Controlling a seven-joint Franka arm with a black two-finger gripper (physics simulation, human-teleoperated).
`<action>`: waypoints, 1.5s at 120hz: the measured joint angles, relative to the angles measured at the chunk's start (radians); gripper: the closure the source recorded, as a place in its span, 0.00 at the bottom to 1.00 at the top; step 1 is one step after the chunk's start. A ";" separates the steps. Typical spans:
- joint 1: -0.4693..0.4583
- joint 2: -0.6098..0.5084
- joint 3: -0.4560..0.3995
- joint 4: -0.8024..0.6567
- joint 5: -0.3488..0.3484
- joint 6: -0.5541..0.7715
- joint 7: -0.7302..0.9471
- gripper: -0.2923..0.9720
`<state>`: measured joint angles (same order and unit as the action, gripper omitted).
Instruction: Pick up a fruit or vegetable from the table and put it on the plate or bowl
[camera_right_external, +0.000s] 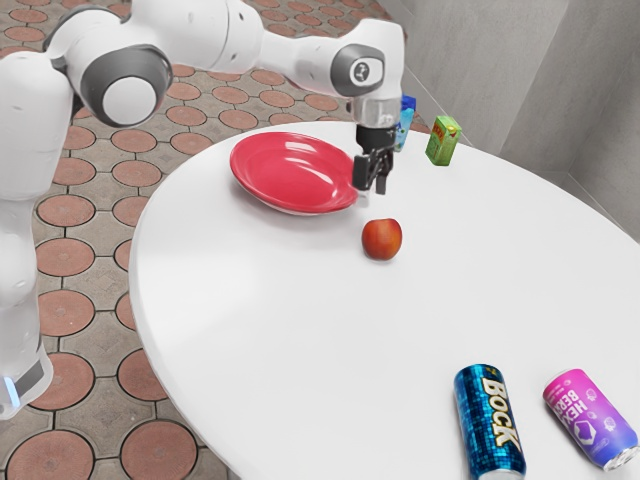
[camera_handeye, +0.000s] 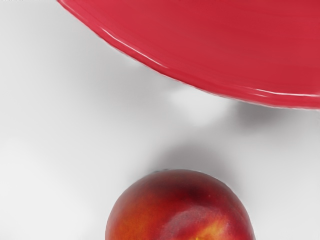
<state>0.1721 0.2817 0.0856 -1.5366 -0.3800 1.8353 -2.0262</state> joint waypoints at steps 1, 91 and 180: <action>0.001 0.000 0.000 0.000 0.000 0.002 0.001 0.23; 0.107 0.108 -0.137 0.045 -0.050 0.068 0.094 0.23; 0.150 0.215 -0.224 0.124 -0.064 0.108 0.149 0.23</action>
<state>0.3219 0.4962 -0.1384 -1.4128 -0.4443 1.9432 -1.8769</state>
